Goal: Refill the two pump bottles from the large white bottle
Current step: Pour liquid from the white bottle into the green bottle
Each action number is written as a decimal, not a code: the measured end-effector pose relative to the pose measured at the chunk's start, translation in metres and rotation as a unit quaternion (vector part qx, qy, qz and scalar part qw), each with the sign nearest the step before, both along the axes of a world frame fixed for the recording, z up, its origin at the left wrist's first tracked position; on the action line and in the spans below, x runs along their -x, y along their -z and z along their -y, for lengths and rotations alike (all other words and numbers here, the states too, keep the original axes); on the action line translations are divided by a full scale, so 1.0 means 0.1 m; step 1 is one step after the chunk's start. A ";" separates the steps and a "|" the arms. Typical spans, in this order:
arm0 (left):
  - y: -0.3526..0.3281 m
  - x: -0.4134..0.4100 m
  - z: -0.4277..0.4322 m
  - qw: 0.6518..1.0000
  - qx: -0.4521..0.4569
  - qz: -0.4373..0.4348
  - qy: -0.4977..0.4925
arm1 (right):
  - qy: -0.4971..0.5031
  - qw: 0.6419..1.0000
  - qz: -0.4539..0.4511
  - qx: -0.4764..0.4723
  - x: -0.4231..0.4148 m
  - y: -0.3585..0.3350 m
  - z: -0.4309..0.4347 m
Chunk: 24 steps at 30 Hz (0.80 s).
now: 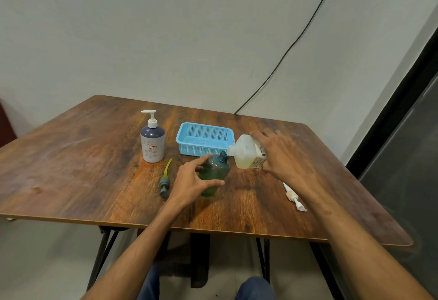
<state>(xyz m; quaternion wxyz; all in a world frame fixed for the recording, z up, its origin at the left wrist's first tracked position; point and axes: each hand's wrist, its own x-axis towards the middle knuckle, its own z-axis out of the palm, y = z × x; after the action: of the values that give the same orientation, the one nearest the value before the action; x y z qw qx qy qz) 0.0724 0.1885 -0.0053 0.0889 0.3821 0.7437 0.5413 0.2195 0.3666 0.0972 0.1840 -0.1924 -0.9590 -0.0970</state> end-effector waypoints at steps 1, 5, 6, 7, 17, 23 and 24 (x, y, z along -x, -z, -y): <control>0.00 0.00 0.00 1.000 0.000 0.000 0.001 | 0.000 1.000 -0.001 -0.001 0.00 0.00 0.00; 0.00 0.00 0.00 1.000 -0.002 0.001 0.003 | 0.003 1.000 0.005 -0.003 -0.01 0.00 -0.01; 0.00 0.00 0.00 1.000 -0.001 0.002 0.004 | 0.004 1.000 0.006 -0.003 -0.01 0.00 -0.01; 0.00 0.00 0.00 1.000 0.000 0.003 0.004 | 0.005 1.000 0.007 -0.004 -0.01 0.00 0.00; 0.01 -0.01 0.00 1.000 0.000 -0.001 0.003 | 0.005 1.000 0.012 -0.007 -0.02 -0.01 0.01; 0.01 -0.01 0.00 1.000 0.003 -0.005 0.002 | 0.006 1.000 0.013 -0.014 -0.02 -0.01 0.01; 0.00 -0.01 -0.01 1.000 0.002 -0.005 0.001 | 0.007 1.000 0.014 -0.014 -0.02 -0.01 0.01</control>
<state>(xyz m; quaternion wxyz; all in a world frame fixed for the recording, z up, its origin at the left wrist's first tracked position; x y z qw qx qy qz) 0.0737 0.1891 -0.0054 0.0867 0.3854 0.7451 0.5374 0.2219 0.3653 0.0986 0.1728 -0.1950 -0.9586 -0.1148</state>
